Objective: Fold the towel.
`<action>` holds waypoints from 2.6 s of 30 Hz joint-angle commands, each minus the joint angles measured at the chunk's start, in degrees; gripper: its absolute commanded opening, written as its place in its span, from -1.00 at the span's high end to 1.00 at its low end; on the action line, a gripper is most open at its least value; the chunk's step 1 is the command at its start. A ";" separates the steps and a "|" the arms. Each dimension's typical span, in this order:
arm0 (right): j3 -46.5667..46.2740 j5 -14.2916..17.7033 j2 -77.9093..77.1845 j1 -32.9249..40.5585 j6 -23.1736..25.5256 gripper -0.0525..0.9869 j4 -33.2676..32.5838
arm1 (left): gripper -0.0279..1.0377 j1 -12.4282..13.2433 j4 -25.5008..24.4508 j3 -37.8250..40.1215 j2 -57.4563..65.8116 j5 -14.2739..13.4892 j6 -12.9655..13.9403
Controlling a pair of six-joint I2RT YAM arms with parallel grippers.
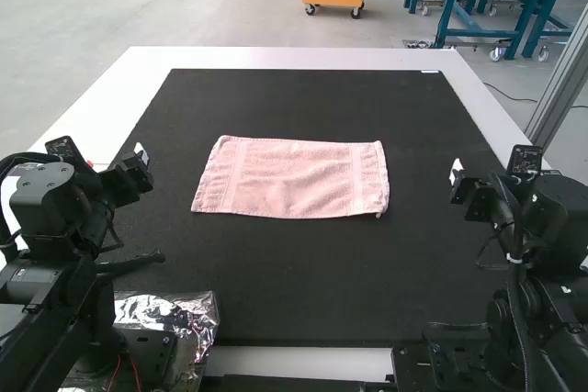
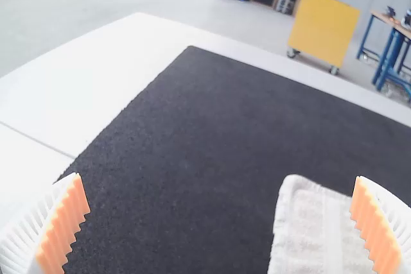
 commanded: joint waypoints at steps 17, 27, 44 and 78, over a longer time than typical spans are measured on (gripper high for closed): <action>-0.40 -0.60 -0.47 -0.48 -0.28 -0.85 0.10 | -0.86 0.34 1.75 -0.32 -0.43 -0.78 2.34; -0.40 -0.86 -0.47 -0.48 -23.83 -0.85 4.41 | -0.85 -0.10 6.76 -0.32 -0.43 -0.78 13.41; 6.63 -1.22 3.93 -2.41 -25.15 -0.84 19.53 | -0.70 -0.36 25.22 3.11 0.36 3.00 35.65; 47.85 -12.64 90.06 3.13 -1.86 -0.85 1.60 | -0.85 -0.10 1.58 45.56 89.22 17.41 17.81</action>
